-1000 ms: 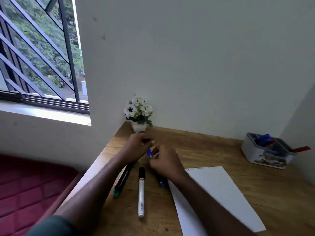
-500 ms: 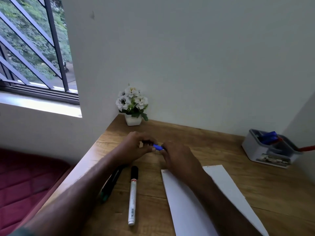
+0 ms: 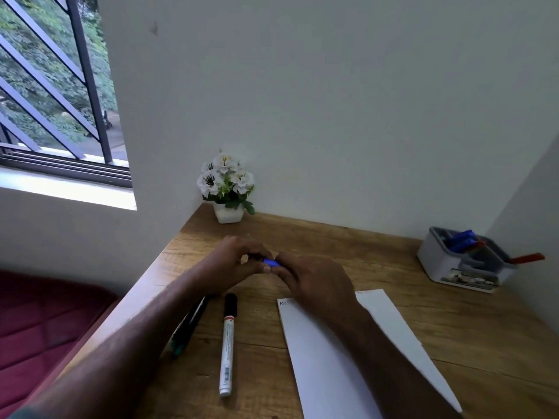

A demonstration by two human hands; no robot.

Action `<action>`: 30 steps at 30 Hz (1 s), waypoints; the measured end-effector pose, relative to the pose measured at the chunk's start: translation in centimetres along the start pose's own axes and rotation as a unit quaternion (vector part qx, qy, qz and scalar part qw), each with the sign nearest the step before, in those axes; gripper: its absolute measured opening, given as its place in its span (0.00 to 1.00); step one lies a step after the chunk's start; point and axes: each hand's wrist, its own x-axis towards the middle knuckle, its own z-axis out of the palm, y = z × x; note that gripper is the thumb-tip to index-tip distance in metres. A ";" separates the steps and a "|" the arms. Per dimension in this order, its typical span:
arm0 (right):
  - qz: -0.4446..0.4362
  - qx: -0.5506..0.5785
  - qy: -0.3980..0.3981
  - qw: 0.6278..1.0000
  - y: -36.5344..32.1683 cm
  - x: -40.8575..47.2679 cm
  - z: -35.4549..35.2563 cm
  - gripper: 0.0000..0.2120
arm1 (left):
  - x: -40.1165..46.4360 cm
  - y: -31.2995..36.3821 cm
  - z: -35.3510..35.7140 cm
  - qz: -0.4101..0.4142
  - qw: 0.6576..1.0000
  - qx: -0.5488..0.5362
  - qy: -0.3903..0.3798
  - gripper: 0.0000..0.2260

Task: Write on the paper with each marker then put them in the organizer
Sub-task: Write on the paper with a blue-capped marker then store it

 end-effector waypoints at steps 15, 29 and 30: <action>0.145 0.611 0.029 0.778 1.8 -1.5 -4.0 0.14 | 0.3 0.9 0.5 -0.023 0.994 0.075 -0.074 0.08; 0.162 0.424 0.070 0.888 0.2 -4.8 0.2 0.10 | 0.6 0.9 1.7 -0.039 0.984 0.113 -0.129 0.07; 0.159 0.429 0.067 0.887 0.3 -4.7 0.2 0.07 | 0.6 0.9 1.8 -0.041 0.984 0.116 -0.128 0.07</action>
